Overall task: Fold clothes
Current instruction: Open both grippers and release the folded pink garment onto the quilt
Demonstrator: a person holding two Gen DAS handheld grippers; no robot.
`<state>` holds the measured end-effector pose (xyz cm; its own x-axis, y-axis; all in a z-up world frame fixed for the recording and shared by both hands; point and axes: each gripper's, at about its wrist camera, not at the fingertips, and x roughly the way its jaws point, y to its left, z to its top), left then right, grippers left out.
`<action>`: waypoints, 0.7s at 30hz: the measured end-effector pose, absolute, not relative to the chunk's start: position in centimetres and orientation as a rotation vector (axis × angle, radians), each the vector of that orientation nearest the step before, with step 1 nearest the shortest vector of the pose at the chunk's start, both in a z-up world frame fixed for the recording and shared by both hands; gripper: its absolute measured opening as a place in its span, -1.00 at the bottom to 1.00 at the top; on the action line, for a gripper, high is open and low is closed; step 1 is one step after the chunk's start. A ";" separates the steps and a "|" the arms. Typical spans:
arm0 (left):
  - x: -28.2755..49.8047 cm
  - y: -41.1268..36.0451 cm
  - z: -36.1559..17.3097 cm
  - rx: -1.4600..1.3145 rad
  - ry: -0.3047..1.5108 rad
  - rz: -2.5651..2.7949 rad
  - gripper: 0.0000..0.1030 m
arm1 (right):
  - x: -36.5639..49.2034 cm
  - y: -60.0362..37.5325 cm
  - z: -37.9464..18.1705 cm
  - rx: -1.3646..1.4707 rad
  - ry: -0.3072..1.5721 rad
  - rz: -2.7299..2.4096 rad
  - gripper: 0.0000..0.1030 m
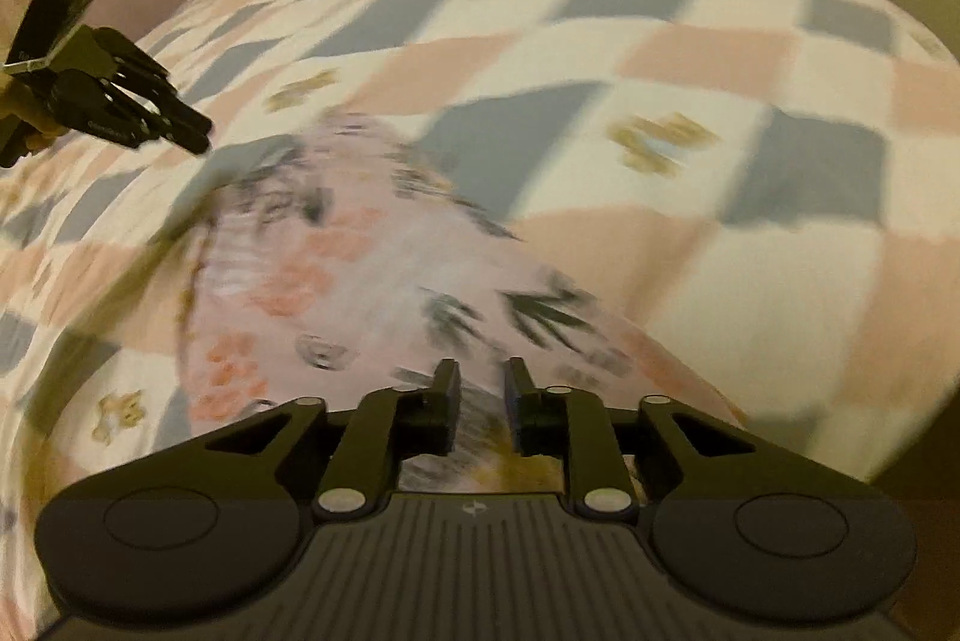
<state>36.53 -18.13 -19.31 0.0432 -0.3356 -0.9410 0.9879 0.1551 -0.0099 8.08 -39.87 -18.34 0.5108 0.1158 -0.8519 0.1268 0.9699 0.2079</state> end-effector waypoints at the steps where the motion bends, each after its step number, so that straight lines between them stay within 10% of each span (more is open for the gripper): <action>1: 35.8 -17.4 -19.7 0.848 1.027 -1.242 -0.71 | 8.7 -39.0 -18.2 0.235 1.038 0.022 -0.45; 21: 33.3 -14.4 -24.8 0.761 0.965 -1.416 -0.65 | 11.0 -29.7 -19.2 0.103 1.145 0.160 -0.30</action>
<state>33.28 -14.42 -24.80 -0.0851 -0.4495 -0.8892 0.9920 0.0449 -0.1176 10.96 -29.74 -19.19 0.4030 0.1788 -0.8975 -0.0732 0.9839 0.1631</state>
